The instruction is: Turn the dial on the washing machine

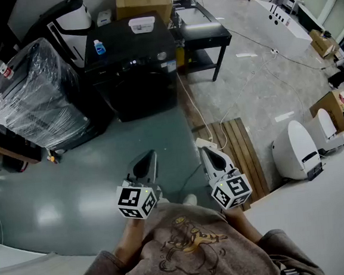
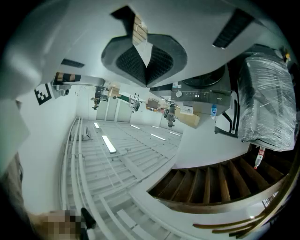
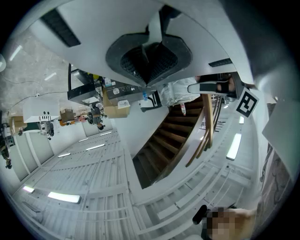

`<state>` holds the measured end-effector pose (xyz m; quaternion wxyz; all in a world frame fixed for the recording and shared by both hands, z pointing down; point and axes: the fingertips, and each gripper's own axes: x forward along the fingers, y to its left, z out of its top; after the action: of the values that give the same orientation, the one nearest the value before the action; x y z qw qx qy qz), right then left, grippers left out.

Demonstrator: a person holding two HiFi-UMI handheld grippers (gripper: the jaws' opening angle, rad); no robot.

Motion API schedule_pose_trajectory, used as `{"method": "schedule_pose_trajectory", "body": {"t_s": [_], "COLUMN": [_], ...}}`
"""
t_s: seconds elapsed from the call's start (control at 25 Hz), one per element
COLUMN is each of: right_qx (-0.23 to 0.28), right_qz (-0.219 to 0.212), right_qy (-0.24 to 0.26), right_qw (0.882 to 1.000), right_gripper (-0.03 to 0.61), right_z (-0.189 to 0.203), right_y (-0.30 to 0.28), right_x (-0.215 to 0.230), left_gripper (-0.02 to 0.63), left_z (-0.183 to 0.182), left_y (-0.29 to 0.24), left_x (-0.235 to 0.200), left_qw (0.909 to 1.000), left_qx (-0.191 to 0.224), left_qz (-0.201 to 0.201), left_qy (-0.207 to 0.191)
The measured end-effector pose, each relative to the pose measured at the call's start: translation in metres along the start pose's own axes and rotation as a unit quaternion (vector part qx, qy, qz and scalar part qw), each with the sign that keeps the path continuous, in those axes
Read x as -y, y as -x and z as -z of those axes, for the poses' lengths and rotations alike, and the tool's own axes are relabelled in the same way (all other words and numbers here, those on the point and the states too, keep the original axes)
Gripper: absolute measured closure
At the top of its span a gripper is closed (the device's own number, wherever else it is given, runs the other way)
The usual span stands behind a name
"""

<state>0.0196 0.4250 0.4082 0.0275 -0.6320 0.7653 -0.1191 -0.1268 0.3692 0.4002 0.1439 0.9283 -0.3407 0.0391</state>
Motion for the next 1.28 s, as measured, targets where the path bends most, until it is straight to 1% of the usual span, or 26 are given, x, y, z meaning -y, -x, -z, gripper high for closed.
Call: {"method": "schedule_pose_trajectory", "body": {"t_s": [0.32,0.52,0.68,0.8,0.92,1.12,1.28], "right_qx": [0.006,-0.002,-0.009,-0.016,-0.02,-0.028,-0.024], "right_qz": [-0.009,0.0,0.005,0.0,-0.003,-0.018,-0.022], "right_qy": [-0.02,-0.033,-0.043,-0.043,-0.041,-0.028,-0.03], "right_qw": [1.0,0.999,0.999,0.999,0.999,0.999,0.999], "right_gripper": [0.578,0.578,0.578,0.578,0.578,0.578,0.578], "right_z": [0.002,0.012,0.017,0.017,0.016,0.005,-0.011], "right_y": [0.009,0.016,0.001,-0.023,-0.06,-0.137,-0.199], "right_x": [0.004,0.025,0.039,0.045,0.051,0.058,0.065], "left_gripper": [0.614,0.614,0.614,0.614,0.614,0.614,0.614], "left_z": [0.004,0.015,0.007,-0.003,-0.01,-0.025,-0.044], "left_y": [-0.012,-0.031,-0.054,-0.075,-0.097,-0.138,-0.172], "left_x": [0.007,0.016,0.008,-0.008,-0.034,-0.085,-0.128], "left_qw": [1.0,0.9999,0.9999,0.9999,0.9999,0.9999,0.9997], "left_qx": [-0.001,-0.01,-0.008,-0.001,0.001,0.0,-0.009], "left_qz": [0.001,0.005,0.009,0.011,0.01,0.012,0.021], "left_qy": [-0.005,0.0,-0.003,-0.001,-0.001,0.003,-0.003]}}
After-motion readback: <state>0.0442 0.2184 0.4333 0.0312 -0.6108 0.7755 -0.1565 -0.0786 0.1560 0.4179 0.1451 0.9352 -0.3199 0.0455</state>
